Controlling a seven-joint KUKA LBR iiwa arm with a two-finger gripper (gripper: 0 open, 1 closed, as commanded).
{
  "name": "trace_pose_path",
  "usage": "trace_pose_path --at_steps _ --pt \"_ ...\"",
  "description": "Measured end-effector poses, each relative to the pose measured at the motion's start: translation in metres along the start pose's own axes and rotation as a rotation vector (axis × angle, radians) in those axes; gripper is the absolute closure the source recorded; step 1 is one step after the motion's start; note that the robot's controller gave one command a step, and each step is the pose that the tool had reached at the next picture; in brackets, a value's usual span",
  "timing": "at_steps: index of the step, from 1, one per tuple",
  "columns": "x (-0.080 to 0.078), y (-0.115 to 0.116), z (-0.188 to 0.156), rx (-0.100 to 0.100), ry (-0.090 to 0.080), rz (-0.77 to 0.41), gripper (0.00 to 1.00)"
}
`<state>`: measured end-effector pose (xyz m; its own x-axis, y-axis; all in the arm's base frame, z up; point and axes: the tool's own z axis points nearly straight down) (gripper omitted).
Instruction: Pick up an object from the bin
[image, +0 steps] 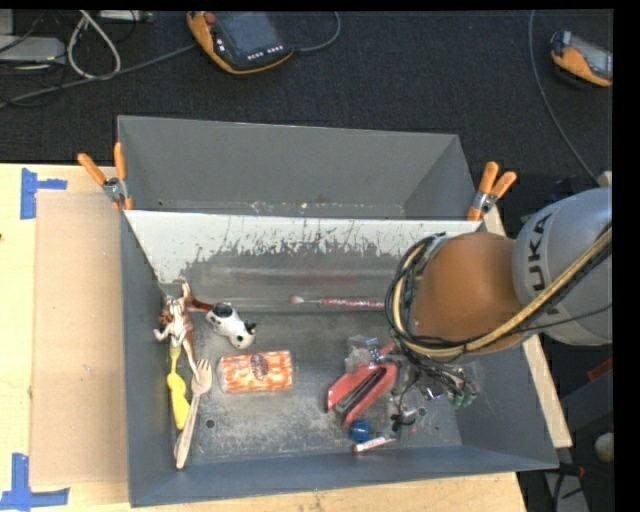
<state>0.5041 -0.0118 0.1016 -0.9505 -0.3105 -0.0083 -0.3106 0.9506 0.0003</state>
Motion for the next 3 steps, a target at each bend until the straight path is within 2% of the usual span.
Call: trace_pose_path --at_steps 1,2,3 --pt "-0.014 0.064 -0.037 0.001 0.008 0.165 1.00" --pt "-0.014 0.064 -0.037 0.001 0.008 0.165 1.00" --pt "-0.011 0.005 -0.009 0.001 0.009 0.196 1.00"
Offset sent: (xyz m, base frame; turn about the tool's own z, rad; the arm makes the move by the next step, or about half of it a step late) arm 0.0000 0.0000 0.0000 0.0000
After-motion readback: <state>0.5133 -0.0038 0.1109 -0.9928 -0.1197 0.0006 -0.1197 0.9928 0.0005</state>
